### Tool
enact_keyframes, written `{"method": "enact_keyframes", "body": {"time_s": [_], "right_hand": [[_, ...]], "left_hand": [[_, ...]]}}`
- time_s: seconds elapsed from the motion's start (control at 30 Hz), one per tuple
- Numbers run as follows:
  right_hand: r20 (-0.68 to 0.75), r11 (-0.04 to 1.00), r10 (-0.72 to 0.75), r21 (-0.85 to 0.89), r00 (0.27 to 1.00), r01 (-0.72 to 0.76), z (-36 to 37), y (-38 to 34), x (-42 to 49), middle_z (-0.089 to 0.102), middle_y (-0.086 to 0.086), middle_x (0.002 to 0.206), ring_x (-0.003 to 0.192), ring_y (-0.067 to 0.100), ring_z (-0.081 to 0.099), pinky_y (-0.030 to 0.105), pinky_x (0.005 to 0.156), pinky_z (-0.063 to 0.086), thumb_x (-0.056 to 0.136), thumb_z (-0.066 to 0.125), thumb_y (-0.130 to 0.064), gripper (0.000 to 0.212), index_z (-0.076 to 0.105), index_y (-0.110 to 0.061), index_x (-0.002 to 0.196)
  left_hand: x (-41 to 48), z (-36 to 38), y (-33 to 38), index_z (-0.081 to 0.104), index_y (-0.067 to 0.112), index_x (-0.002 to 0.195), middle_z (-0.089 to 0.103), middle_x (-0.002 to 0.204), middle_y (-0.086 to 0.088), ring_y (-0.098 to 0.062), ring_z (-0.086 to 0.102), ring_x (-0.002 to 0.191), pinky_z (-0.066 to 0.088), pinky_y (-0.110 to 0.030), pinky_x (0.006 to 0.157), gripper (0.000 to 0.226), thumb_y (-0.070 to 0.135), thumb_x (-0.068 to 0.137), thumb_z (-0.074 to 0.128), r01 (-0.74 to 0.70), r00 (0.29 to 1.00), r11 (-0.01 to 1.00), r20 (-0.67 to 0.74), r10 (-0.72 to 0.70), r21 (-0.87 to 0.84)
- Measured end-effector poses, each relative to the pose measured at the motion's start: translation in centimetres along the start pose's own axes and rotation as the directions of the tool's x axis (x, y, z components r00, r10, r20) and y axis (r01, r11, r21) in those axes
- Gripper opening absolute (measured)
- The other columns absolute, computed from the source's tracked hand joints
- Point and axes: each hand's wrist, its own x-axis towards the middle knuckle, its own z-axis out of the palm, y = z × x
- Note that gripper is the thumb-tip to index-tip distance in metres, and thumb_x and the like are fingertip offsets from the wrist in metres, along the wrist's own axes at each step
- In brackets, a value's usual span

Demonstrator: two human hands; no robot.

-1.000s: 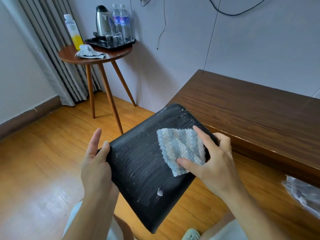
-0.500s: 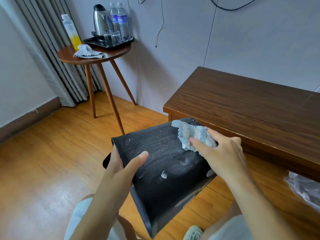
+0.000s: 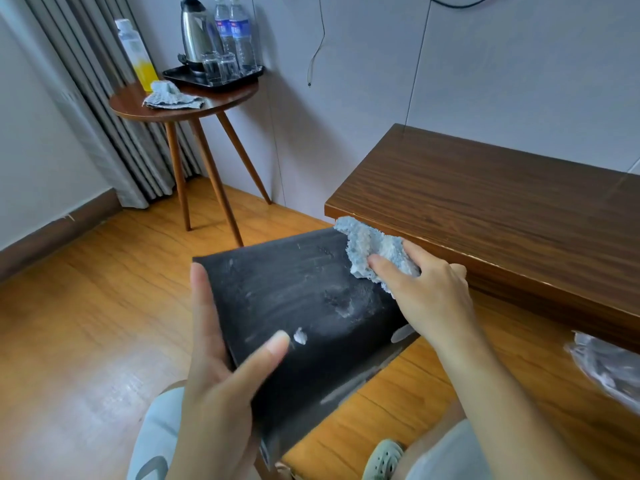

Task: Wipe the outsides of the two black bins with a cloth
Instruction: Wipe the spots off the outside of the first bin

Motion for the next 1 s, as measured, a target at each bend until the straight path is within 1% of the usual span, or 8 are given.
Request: {"method": "enact_keyframes", "body": {"time_s": [0.2, 0.37, 0.43, 0.53, 0.63, 0.7, 0.8, 1.0], "right_hand": [[-0.025, 1.000, -0.003, 0.002, 1.000, 0.003, -0.1, -0.4, 0.4, 0.044, 0.005, 0.140, 0.116, 0.015, 0.036, 0.032, 0.081, 0.043, 0.089, 0.052, -0.073, 0.072, 0.038, -0.043, 0.153], [-0.100, 1.000, -0.019, -0.004, 0.995, 0.019, 0.9, 0.0, 0.1, 0.038, -0.002, 0.118, 0.113, 0.016, 0.038, 0.032, 0.080, 0.041, 0.090, 0.052, -0.072, 0.073, 0.038, -0.040, 0.154], [-0.097, 1.000, -0.024, -0.019, 0.995, 0.022, 0.9, -0.1, 0.1, 0.042, 0.000, 0.120, 0.112, 0.015, 0.037, 0.032, 0.079, 0.040, 0.091, 0.051, -0.072, 0.071, 0.039, -0.040, 0.153], [-0.081, 1.000, -0.010, 0.005, 0.997, 0.010, 0.3, -0.2, 0.4, 0.047, -0.002, 0.124, 0.117, 0.015, 0.035, 0.033, 0.083, 0.041, 0.094, 0.049, -0.068, 0.067, 0.040, -0.039, 0.153], [-0.091, 1.000, -0.017, -0.001, 0.996, 0.017, -0.1, -0.1, 0.6, 0.049, -0.003, 0.125, 0.125, 0.017, 0.035, 0.034, 0.085, 0.040, 0.094, 0.049, -0.067, 0.065, 0.041, -0.038, 0.152], [-0.104, 0.999, -0.018, -0.029, 0.994, 0.015, 0.0, 0.0, 0.7, 0.050, 0.002, 0.135, 0.115, 0.012, 0.032, 0.033, 0.082, 0.039, 0.093, 0.049, -0.070, 0.067, 0.041, -0.040, 0.152], [-0.089, 0.997, -0.024, -0.079, 0.996, 0.017, 0.3, 0.0, 0.9, 0.051, 0.003, 0.136, 0.108, 0.008, 0.025, 0.030, 0.075, 0.034, 0.092, 0.048, -0.070, 0.067, 0.041, -0.042, 0.152], [-0.005, 0.980, -0.013, -0.197, 1.000, 0.011, 0.0, 0.1, 0.8, 0.046, 0.007, 0.138, 0.123, 0.022, 0.041, 0.036, 0.085, 0.037, 0.093, 0.041, -0.070, 0.064, 0.039, -0.047, 0.152]], "left_hand": [[-0.3, -0.7, -0.6, 0.044, 0.067, 0.139, 0.066, 0.138, 0.017, -0.015, 0.068, 0.121, 0.059, -0.024, 0.083, 0.118, 0.008, 0.048, 0.092, -0.065, 0.993, 0.998, 0.099, 0.065, -0.004], [1.0, -0.6, -1.5, 0.066, 0.046, 0.129, 0.073, 0.124, 0.018, -0.012, 0.067, 0.119, 0.055, -0.029, 0.097, 0.062, 0.007, 0.081, 0.071, -0.207, 0.971, 0.950, -0.071, 0.229, 0.234], [0.7, -0.3, -1.6, 0.061, 0.047, 0.133, 0.073, 0.120, 0.021, -0.010, 0.069, 0.114, 0.057, -0.029, 0.094, 0.070, 0.010, 0.076, 0.079, -0.201, 0.971, 0.944, -0.076, 0.228, 0.261], [0.5, -0.9, -1.6, 0.033, 0.053, 0.151, 0.061, 0.137, 0.030, -0.001, 0.062, 0.125, 0.053, -0.018, 0.096, 0.115, 0.002, 0.065, 0.091, -0.248, 0.961, 0.931, 0.188, 0.202, 0.267], [1.3, -2.1, -1.6, 0.021, 0.061, 0.152, 0.048, 0.148, 0.032, 0.003, 0.050, 0.137, 0.046, -0.017, 0.104, 0.119, 0.010, 0.069, 0.091, -0.292, 0.932, 0.892, 0.310, 0.186, 0.344], [1.8, -2.1, -1.6, 0.030, 0.054, 0.153, 0.058, 0.143, 0.025, -0.004, 0.057, 0.132, 0.051, -0.024, 0.102, 0.111, 0.007, 0.071, 0.088, -0.269, 0.944, 0.903, 0.275, 0.180, 0.335], [2.3, -1.7, -1.6, 0.048, 0.047, 0.145, 0.072, 0.127, 0.011, -0.016, 0.072, 0.113, 0.062, -0.026, 0.080, 0.098, -0.002, 0.065, 0.079, -0.108, 0.989, 0.979, 0.117, 0.089, 0.175], [3.4, -1.9, -1.9, 0.057, 0.047, 0.139, 0.073, 0.125, 0.004, -0.027, 0.071, 0.114, 0.061, -0.045, 0.089, 0.091, 0.004, 0.062, 0.081, -0.019, 1.000, 0.996, 0.014, 0.018, 0.085]]}}
